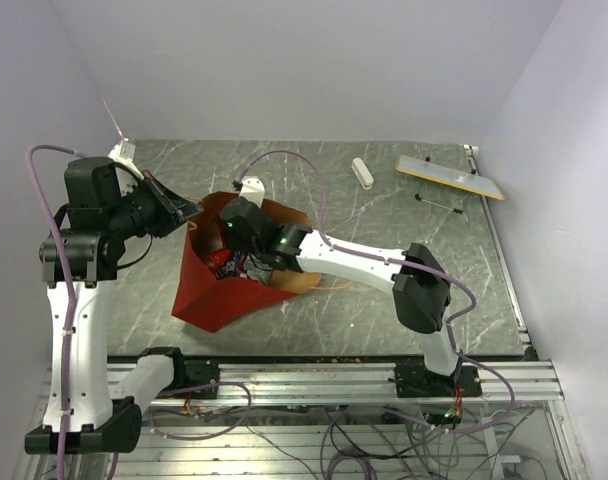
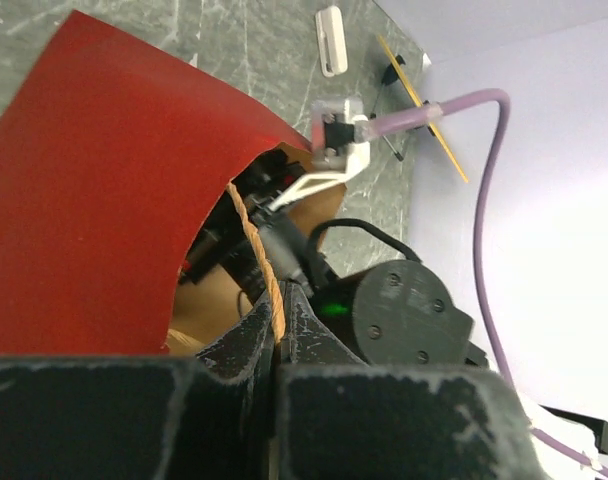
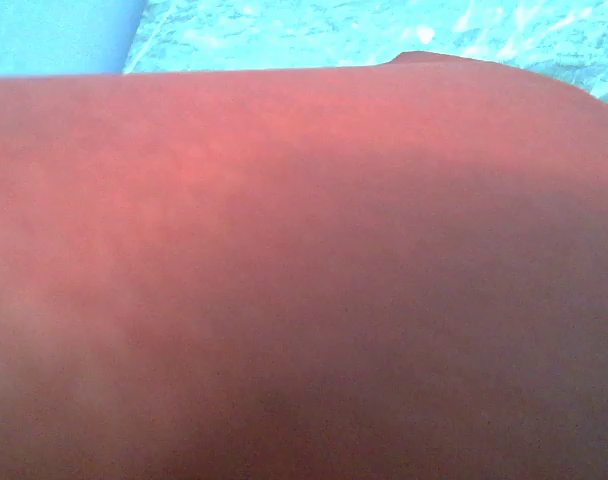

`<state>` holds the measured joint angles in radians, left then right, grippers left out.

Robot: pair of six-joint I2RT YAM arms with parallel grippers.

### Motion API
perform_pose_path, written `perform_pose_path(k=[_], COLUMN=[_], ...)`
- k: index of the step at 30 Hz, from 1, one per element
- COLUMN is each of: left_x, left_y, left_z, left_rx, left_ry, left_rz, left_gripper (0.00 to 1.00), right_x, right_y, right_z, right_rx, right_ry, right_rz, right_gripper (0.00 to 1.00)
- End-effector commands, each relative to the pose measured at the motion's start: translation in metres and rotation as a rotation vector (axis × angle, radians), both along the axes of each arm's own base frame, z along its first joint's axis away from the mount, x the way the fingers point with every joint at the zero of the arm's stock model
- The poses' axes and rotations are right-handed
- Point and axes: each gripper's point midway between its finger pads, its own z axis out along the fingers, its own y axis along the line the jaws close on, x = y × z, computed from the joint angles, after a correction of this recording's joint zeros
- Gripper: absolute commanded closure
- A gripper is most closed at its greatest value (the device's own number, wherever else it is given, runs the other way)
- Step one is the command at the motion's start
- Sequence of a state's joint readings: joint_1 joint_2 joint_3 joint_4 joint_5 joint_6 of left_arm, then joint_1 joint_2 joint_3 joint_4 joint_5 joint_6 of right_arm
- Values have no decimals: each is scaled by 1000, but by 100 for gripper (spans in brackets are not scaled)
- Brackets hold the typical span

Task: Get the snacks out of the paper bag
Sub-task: Take out the snack from the paper bag.

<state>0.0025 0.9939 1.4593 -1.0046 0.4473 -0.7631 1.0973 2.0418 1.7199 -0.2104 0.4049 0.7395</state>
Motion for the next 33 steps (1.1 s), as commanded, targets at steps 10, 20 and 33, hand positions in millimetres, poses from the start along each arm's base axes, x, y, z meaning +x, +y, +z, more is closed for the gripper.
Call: perform_pose_path(k=[10,20,33], left_x=[-17,-23,-22], left_y=[16,19,9], left_z=[18,17,28], left_rx=[77,95,88], left_ry=[-69,-51,-94], left_rz=[80,90,12], left_gripper=[93,93,93], right_x=[-14,-27,-37], right_y=[-28,-49,-23], right_z=[119,142,146], right_rx=[189,225,277], right_ry=[-110,-116,-130], right_rz=[10,18,183], right_gripper=[100,100,100])
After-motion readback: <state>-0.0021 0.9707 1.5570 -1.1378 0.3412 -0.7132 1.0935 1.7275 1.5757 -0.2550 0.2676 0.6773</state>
